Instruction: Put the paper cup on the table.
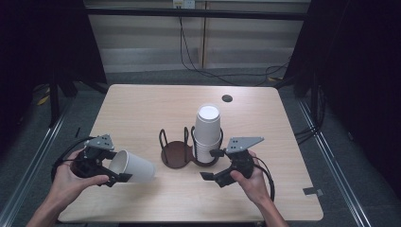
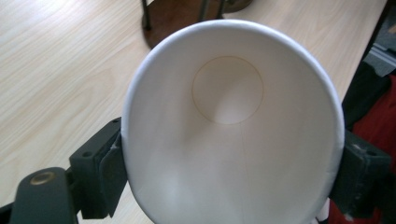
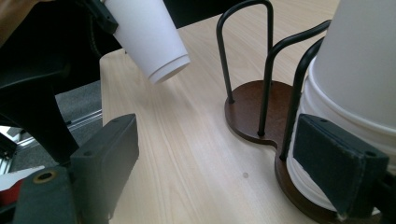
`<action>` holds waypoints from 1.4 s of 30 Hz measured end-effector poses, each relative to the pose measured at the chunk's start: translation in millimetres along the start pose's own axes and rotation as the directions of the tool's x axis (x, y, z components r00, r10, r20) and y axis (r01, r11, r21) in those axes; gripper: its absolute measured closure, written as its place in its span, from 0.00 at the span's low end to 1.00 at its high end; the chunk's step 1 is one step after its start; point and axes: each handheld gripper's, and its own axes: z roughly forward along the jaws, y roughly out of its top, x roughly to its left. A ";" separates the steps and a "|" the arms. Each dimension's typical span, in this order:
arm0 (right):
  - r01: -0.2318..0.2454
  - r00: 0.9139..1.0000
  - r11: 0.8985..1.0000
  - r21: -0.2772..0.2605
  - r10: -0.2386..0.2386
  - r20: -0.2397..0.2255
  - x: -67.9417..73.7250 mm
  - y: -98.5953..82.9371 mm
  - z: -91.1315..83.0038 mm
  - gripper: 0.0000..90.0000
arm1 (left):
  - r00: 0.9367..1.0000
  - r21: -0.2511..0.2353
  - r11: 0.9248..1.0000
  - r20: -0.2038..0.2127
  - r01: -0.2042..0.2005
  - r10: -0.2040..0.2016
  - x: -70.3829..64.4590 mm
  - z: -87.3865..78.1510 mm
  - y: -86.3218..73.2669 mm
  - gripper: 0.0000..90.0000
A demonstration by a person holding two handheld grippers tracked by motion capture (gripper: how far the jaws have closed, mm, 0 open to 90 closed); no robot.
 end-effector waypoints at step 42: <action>0.000 1.000 1.000 0.017 0.000 0.014 -0.5 -1.7 2.7 0.16 | 0.977 0.286 0.953 -0.211 0.097 -0.036 74.6 8.0 48.7 0.16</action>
